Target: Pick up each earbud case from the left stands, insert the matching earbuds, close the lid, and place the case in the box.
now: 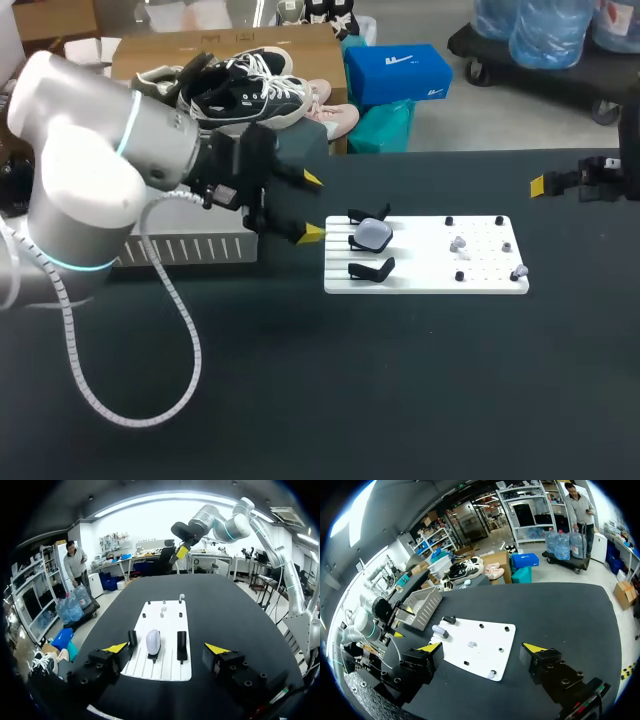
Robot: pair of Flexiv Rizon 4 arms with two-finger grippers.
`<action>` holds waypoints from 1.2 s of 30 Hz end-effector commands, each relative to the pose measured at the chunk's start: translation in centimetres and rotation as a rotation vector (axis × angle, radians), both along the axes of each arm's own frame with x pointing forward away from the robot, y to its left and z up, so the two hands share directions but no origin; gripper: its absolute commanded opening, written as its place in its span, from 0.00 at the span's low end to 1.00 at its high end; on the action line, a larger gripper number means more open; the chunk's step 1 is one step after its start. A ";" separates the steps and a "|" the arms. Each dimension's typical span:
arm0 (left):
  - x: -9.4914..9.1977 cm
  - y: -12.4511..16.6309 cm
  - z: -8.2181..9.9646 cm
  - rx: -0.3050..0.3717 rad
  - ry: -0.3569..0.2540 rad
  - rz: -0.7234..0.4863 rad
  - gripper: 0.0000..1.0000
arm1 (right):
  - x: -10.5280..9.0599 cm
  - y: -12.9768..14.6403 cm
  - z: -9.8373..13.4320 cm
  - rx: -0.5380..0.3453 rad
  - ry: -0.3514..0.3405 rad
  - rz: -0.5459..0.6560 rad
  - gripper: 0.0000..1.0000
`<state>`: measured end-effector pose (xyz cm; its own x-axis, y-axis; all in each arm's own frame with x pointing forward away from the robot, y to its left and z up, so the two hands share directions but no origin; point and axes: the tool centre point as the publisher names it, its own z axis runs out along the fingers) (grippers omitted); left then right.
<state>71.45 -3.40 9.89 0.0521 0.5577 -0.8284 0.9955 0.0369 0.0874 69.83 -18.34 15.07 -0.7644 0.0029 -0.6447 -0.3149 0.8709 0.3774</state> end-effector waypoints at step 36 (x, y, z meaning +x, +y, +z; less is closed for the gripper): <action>3.8 -6.3 -7.0 0.002 0.141 -0.043 1.00 | 0.0 -0.1 0.0 0.000 0.000 0.001 1.00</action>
<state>74.47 -9.47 3.11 -0.0388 0.5559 -0.8303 0.9991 0.0061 -0.0426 69.84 -18.34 15.06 -0.7645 0.0030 -0.6446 -0.3148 0.8709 0.3774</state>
